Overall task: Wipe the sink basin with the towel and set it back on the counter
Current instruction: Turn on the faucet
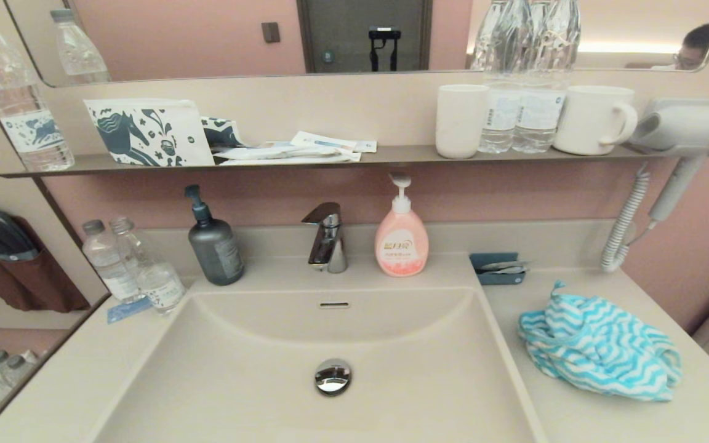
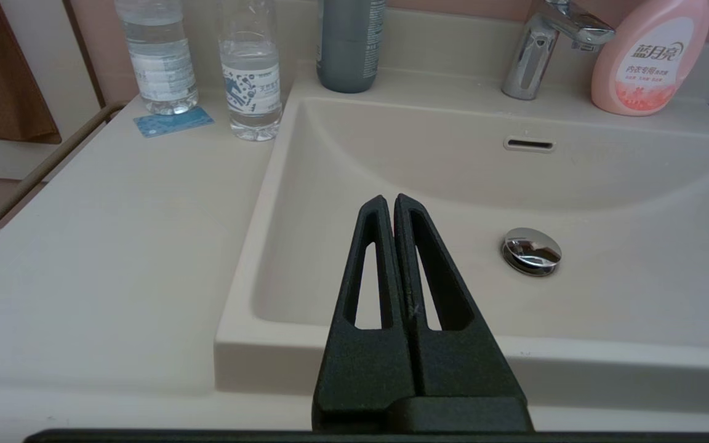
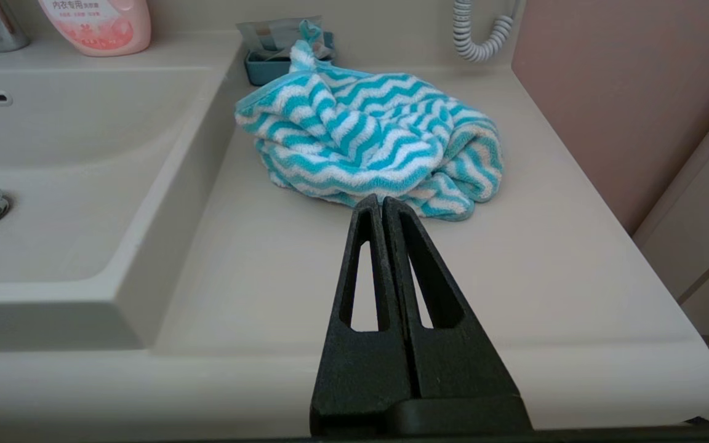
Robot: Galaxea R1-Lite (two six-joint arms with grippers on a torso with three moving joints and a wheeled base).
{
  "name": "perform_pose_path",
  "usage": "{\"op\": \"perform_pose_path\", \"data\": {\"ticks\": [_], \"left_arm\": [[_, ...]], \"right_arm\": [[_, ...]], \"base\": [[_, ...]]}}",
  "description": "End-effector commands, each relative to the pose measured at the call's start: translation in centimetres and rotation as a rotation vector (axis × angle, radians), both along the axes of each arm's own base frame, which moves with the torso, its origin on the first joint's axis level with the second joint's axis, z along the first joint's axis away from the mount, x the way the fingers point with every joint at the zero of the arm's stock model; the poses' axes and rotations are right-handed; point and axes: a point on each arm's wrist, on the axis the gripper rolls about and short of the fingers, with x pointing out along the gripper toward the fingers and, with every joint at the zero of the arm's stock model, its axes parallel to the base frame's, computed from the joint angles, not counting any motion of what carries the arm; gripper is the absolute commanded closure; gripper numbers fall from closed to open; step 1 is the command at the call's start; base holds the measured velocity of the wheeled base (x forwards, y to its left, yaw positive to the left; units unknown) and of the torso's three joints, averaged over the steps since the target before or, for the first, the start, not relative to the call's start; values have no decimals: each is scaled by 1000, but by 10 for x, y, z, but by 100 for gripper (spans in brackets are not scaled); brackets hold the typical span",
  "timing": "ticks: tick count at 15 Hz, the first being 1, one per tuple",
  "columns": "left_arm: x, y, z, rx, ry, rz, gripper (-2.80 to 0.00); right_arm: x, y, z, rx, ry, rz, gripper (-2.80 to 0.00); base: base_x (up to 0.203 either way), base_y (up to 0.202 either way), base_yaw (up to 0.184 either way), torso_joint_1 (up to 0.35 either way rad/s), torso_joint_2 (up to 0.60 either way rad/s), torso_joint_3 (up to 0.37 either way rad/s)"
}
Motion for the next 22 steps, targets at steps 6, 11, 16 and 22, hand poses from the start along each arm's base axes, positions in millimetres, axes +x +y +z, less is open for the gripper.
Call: {"op": "perform_pose_path", "data": {"ticks": [6, 11, 16, 22], "left_arm": [[0, 0, 0, -1, 1, 0, 0], [0, 0, 0, -1, 1, 0, 0], [0, 0, 0, -1, 1, 0, 0], [0, 0, 0, 9, 3, -1, 0]], "right_arm": [[0, 0, 0, 0, 1, -1, 0], [0, 0, 0, -2, 1, 1, 0], [0, 0, 0, -1, 1, -1, 0], [0, 0, 0, -2, 1, 1, 0]], "base": [[0, 0, 0, 0, 0, 0], [0, 0, 0, 0, 0, 0], [0, 0, 0, 0, 0, 0], [0, 0, 0, 0, 0, 0]]}}
